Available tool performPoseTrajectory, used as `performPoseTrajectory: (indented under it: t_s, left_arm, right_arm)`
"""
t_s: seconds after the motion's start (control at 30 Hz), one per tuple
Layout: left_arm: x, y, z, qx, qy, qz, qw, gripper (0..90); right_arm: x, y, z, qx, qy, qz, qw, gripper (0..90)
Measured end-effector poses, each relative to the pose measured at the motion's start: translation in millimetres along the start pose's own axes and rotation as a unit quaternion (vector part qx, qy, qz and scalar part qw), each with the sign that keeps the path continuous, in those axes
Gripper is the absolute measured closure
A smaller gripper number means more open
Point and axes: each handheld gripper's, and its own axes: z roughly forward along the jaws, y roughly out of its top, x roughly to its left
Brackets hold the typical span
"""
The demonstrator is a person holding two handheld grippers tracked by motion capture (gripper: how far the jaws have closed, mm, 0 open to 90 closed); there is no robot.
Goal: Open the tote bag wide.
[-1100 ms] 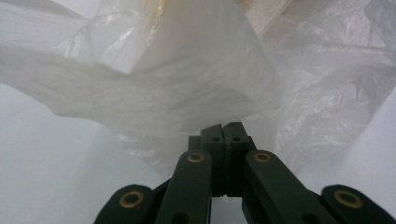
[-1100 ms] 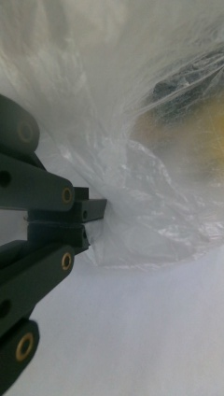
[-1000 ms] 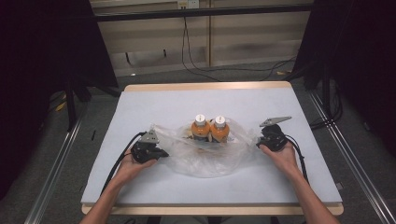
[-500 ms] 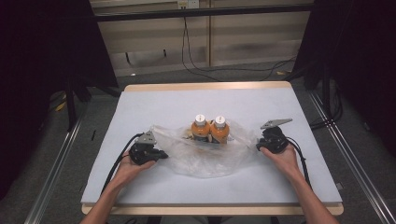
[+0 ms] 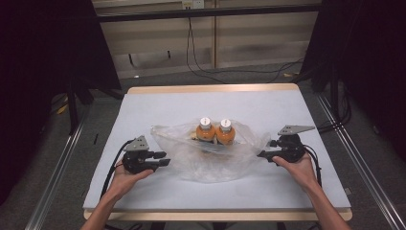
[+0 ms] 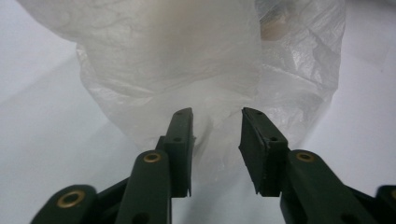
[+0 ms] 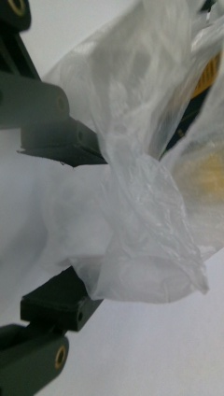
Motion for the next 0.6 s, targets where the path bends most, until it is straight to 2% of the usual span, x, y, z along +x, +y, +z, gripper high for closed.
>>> performPoseTrajectory:
  t_s: [0.03,0.1,0.2,0.23,0.27,0.3,0.33,0.37,0.43,0.5,0.53,0.57,0.6]
  left_arm:
    - [-1.2,0.9,-2.9,-0.001,0.000,0.002,1.0000,61.4]
    - [-8.5,3.1,-12.1,-0.021,-0.001,0.003,0.9998,58.1]
    - [-12.9,4.1,-18.8,-0.030,-0.001,0.007,0.9995,57.7]
    - [-17.0,5.6,-26.7,-0.048,-0.001,0.007,0.9988,57.7]
    - [-17.0,5.6,-26.7,-0.048,-0.001,0.007,0.9988,57.7]
    - [-21.0,8.8,-31.7,-0.061,-0.002,0.005,0.9981,58.0]
    - [-21.0,8.8,-31.7,-0.061,-0.002,0.005,0.9981,59.6]
    - [-30.3,16.4,-35.0,-0.075,-0.005,0.016,0.9970,60.1]
    - [-37.7,24.8,-35.0,-0.080,-0.010,0.027,0.9963,60.9]
    - [-39.1,27.6,-34.1,-0.085,-0.018,0.029,0.9958,62.6]
    - [-43.4,36.6,-32.6,-0.092,-0.028,0.039,0.9946,64.5]
    - [-44.7,40.9,-32.9,-0.093,-0.030,0.048,0.9941,65.6]
    - [-46.7,45.0,-32.5,-0.096,-0.035,0.049,0.9935,67.2]
  right_arm:
    - [1.8,-0.4,-2.4,-0.003,0.002,0.002,1.0000,32.1]
    - [8.1,-2.0,-10.3,-0.008,0.002,-0.002,1.0000,26.7]
    - [12.1,-3.4,-17.1,-0.018,0.002,-0.008,0.9998,25.0]
    - [15.2,-3.4,-24.8,-0.028,0.003,-0.011,0.9995,22.7]
    - [15.2,-3.4,-24.8,-0.028,0.003,-0.011,0.9995,22.7]
    - [17.9,-0.8,-32.4,-0.044,-0.004,-0.007,0.9990,18.2]
    - [19.0,0.5,-34.9,-0.050,-0.007,-0.004,0.9987,16.4]
    - [20.3,2.3,-38.2,-0.057,-0.006,-0.007,0.9984,16.4]
    - [22.6,6.2,-44.8,-0.062,-0.004,-0.013,0.9980,16.1]
    - [23.7,8.8,-48.6,-0.071,0.002,-0.009,0.9974,15.9]
    - [25.4,13.9,-54.2,-0.082,-0.001,-0.016,0.9965,15.9]
    - [26.9,17.2,-56.7,-0.088,0.001,-0.016,0.9960,16.0]
    - [28.4,21.1,-58.8,-0.094,0.002,-0.018,0.9954,17.8]
